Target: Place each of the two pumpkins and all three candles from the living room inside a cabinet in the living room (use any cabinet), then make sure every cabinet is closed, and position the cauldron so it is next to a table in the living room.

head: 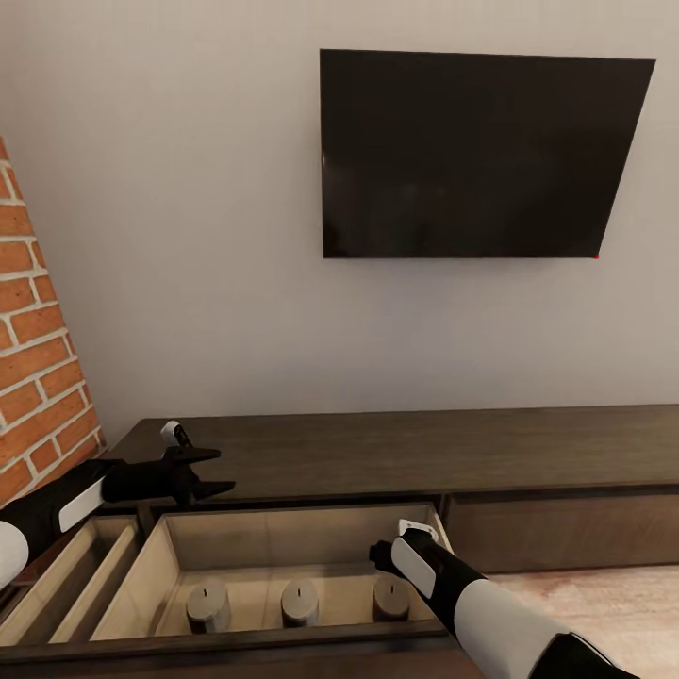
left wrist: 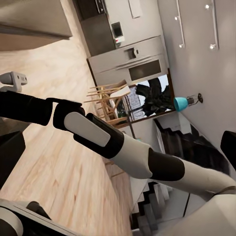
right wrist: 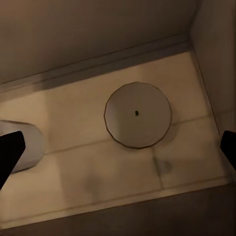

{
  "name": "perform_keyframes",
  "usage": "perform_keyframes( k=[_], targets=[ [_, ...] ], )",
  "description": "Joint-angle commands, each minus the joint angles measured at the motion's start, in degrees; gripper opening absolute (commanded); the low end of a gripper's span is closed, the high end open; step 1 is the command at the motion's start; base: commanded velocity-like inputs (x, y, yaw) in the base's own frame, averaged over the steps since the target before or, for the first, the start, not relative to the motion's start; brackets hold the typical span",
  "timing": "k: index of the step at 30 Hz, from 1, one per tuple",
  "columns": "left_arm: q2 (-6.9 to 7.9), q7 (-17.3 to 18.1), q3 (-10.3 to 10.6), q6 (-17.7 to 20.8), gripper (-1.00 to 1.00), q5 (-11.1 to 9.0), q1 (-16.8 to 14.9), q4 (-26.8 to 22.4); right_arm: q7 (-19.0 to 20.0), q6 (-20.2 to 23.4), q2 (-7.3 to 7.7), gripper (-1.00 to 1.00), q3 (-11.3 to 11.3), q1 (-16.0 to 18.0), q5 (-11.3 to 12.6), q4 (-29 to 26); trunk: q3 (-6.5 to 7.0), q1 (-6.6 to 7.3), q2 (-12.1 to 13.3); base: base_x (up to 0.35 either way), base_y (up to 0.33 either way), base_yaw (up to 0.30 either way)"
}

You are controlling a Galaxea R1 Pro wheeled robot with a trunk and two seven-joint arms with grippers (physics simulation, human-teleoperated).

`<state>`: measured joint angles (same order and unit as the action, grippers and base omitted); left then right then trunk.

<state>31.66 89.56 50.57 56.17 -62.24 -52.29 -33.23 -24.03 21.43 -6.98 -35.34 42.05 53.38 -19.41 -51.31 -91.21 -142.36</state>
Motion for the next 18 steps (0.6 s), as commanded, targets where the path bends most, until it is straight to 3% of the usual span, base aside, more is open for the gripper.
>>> perform_keyframes(
  k=[1,9,18],
  targets=[
    [0.06,0.4,0.4,0.6,1.0,0.0,-0.1,0.0,-0.4,0.2,0.06,1.0,-0.4,0.0,0.4,-0.1,0.12,0.24,0.4,0.0,0.0,0.0],
    [-0.01,0.4,0.4,0.7,1.0,0.0,-0.1,0.0,-0.4,0.2,0.12,1.0,-0.4,0.0,0.4,-0.1,1.55,1.99,3.6,-0.009,0.0,0.0],
    [-0.02,0.4,0.5,0.7,1.0,0.0,-0.1,0.0,-0.3,0.1,0.18,1.0,-0.4,0.0,0.4,-0.2,3.17,3.97,7.2,-0.131,0.0,0.0]
  ],
)
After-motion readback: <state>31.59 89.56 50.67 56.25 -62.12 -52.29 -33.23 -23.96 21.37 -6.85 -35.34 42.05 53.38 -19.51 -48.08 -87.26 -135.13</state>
